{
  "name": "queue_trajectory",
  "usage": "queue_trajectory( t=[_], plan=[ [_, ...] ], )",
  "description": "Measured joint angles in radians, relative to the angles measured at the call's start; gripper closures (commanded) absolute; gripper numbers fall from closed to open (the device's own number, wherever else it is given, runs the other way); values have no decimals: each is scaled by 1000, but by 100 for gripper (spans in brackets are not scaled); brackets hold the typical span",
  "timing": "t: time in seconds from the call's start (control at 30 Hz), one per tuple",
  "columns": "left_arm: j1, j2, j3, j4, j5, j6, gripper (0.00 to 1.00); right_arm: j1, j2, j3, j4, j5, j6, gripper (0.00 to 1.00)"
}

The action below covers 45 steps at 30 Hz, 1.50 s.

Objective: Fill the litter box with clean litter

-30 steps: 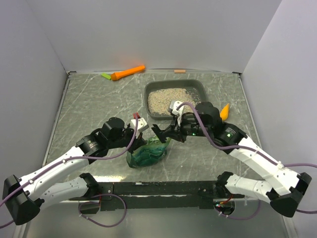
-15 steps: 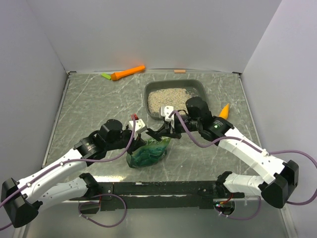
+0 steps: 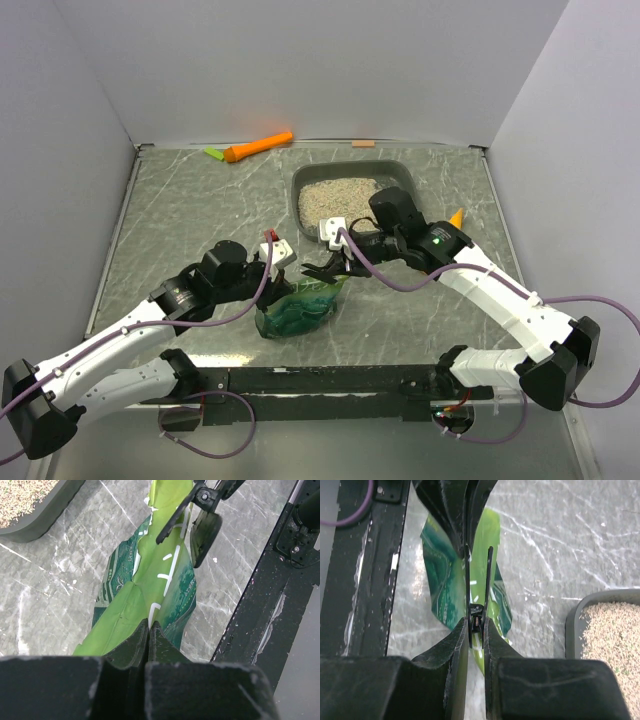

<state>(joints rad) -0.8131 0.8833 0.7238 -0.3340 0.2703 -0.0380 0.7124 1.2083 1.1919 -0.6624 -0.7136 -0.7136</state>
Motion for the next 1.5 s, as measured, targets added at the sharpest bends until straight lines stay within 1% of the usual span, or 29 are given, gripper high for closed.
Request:
queue_trajectory(
  t=[0.27, 0.6, 0.93, 1.27, 1.5],
  plan=[
    [0, -9, 0, -5, -8, -3, 99, 8, 64, 21, -65, 18, -47, 100],
    [0, -16, 0, -18, -13, -4, 99, 50, 97, 19, -63, 61, -70, 100],
    [0, -21, -2, -23, -32, -4, 99, 126, 141, 72, -103, 213, -86, 100],
    [0, -23, -6, -20, -43, -8, 99, 140, 137, 77, -132, 304, -88, 100],
    [0, -28, -6, -20, -43, -8, 99, 154, 136, 98, -190, 381, -89, 100]
  ],
)
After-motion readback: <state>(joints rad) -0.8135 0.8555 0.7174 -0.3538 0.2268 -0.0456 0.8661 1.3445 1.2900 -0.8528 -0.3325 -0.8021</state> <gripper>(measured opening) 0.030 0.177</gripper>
